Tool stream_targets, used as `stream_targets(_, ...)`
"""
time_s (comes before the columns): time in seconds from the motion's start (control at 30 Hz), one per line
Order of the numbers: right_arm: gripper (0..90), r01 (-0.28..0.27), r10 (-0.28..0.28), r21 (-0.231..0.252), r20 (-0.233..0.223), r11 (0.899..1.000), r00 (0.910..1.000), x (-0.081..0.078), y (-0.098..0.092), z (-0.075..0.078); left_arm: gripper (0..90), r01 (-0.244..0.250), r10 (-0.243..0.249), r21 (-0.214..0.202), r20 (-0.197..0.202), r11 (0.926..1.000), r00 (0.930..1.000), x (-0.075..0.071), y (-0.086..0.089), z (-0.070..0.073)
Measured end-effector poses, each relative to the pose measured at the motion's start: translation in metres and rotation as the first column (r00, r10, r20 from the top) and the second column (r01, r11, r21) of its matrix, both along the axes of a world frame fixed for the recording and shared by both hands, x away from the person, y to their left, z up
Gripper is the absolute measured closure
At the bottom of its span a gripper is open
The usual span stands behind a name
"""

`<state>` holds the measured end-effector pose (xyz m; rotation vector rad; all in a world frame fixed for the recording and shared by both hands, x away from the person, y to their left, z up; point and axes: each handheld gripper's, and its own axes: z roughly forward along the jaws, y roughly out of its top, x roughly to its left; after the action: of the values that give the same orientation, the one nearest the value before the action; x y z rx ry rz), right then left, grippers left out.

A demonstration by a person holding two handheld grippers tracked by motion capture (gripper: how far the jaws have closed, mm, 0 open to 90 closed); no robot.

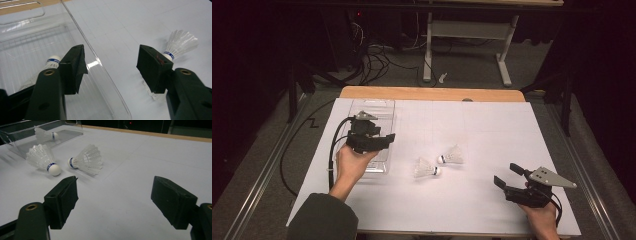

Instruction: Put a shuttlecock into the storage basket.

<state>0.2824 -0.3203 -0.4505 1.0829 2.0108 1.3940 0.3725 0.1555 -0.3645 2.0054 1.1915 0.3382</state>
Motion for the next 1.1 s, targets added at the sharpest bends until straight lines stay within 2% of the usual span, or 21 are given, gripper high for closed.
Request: stream_targets(1.1, 21.9, 0.0, 0.0, 0.001, 0.002, 1.0, 1.0, 0.0, 0.0, 0.0, 38.5, 0.026, -0.025, -0.048, 0.039, 0.9985, 0.9989, -0.022, -0.005, -0.009)
